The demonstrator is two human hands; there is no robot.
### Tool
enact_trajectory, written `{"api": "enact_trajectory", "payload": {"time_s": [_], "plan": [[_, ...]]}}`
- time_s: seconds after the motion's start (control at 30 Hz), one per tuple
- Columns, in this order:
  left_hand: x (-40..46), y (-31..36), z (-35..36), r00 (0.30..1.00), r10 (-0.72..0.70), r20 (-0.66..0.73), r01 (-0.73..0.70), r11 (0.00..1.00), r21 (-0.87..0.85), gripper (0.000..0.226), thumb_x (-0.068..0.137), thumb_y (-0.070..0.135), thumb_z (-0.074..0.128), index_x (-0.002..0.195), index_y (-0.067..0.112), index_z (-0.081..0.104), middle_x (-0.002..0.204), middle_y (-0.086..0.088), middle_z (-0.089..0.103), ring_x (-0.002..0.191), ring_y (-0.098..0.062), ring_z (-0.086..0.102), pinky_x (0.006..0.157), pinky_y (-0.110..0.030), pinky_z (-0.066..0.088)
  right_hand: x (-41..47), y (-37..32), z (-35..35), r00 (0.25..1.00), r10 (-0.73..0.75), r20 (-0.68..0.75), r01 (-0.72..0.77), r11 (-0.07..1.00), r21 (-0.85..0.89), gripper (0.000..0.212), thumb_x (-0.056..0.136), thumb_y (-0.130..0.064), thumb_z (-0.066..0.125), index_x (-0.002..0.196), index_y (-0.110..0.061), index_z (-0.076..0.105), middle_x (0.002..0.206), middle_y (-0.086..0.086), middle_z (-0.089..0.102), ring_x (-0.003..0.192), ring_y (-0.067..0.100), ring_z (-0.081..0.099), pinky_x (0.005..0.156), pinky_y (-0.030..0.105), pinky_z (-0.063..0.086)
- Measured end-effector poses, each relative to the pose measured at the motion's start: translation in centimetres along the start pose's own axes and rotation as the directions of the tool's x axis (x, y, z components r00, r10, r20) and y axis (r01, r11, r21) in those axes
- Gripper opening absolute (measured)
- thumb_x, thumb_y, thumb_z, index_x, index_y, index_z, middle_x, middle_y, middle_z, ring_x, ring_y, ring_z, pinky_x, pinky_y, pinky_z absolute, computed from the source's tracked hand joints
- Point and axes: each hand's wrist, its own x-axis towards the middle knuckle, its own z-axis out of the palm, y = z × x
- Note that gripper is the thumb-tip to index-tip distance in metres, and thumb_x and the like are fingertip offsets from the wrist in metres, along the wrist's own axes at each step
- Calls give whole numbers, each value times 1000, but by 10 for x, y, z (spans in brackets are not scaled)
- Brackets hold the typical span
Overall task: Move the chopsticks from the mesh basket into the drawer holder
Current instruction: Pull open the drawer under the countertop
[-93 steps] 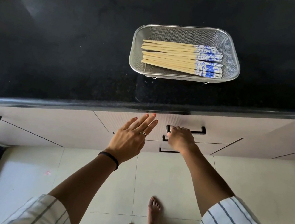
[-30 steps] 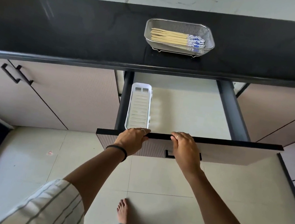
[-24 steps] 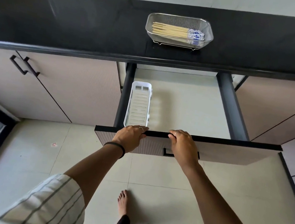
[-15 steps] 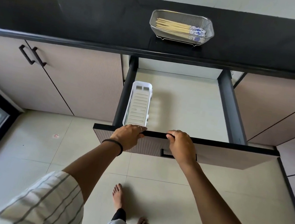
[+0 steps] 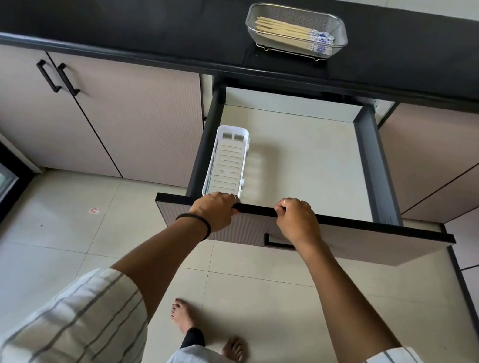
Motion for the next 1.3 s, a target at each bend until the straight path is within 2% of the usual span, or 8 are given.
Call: {"api": "enact_trajectory", "payload": {"time_s": [0.17, 0.27, 0.4, 0.6, 0.77, 0.93, 1.13, 1.3], "plan": [[-5, -5, -5, 1000, 9, -25, -10, 999, -38, 28, 101, 15, 42, 123, 14, 59, 114, -12, 64, 102, -29, 60, 87, -37, 49, 4, -2, -6, 998, 20, 58, -20, 1000, -2, 23, 92, -11, 47, 85, -1, 66, 104, 15, 71, 101, 34, 61, 83, 36, 52], [-7, -5, -6, 1000, 18, -16, -18, 999, -38, 27, 101, 15, 41, 122, 13, 59, 114, -12, 64, 102, -28, 60, 85, -34, 48, 7, -5, -6, 998, 28, 54, -27, 999, -25, 39, 94, -20, 49, 57, -9, 42, 87, 19, 67, 89, 36, 59, 70, 32, 44], [-6, -2, -8, 1000, 3, -15, -4, 999, -49, 30, 101, 18, 40, 123, 12, 59, 116, -12, 63, 104, -30, 59, 87, -36, 49, 11, -10, -7, 997, 59, 53, -55, 996, -68, 46, 94, -23, 49, 52, -17, 31, 72, 10, 53, 77, 28, 47, 65, 28, 34], [-4, -5, -13, 999, 4, -36, -7, 997, -72, 30, 99, 22, 41, 109, 11, 67, 109, -9, 66, 97, -28, 61, 85, -37, 51, 26, -27, -6, 992, 71, 101, -41, 962, -270, 17, 91, -18, 49, 81, -7, 57, 97, 15, 66, 89, 35, 60, 67, 28, 38], [9, -16, -28, 996, 50, 74, -48, 999, -22, 35, 102, 26, 38, 107, 4, 65, 107, -15, 65, 98, -32, 61, 80, -34, 48, 51, -44, -8, 935, 158, 316, -13, 909, -416, 23, 90, -18, 50, 106, -5, 61, 111, 11, 62, 100, 29, 61, 71, 27, 41], [37, -48, -45, 985, 100, 141, -109, 992, 56, 42, 103, 39, 37, 135, 19, 54, 134, -6, 57, 122, -26, 52, 101, -36, 42, 77, -63, 3, 864, 133, 486, -1, 965, -263, 26, 91, -27, 51, 72, -11, 58, 77, 6, 59, 81, 27, 56, 63, 26, 42], [93, -111, -91, 969, 239, 57, -243, 967, 73, 56, 100, 40, 44, 151, 22, 29, 158, 3, 26, 143, -19, 27, 115, -37, 24, 134, -114, 16, 941, 80, 330, -53, 995, -89, 25, 92, -28, 51, 102, -12, 67, 114, 9, 66, 102, 26, 61, 92, 36, 49], [125, -183, -136, 954, 301, -12, -298, 949, 105, 61, 101, 36, 44, 154, 19, 18, 161, -1, 15, 146, -20, 19, 116, -42, 23, 177, -163, 22, 961, 82, 263, -83, 996, -7, 26, 92, -24, 49, 99, -6, 67, 108, 15, 68, 102, 30, 62, 93, 37, 49]]}}
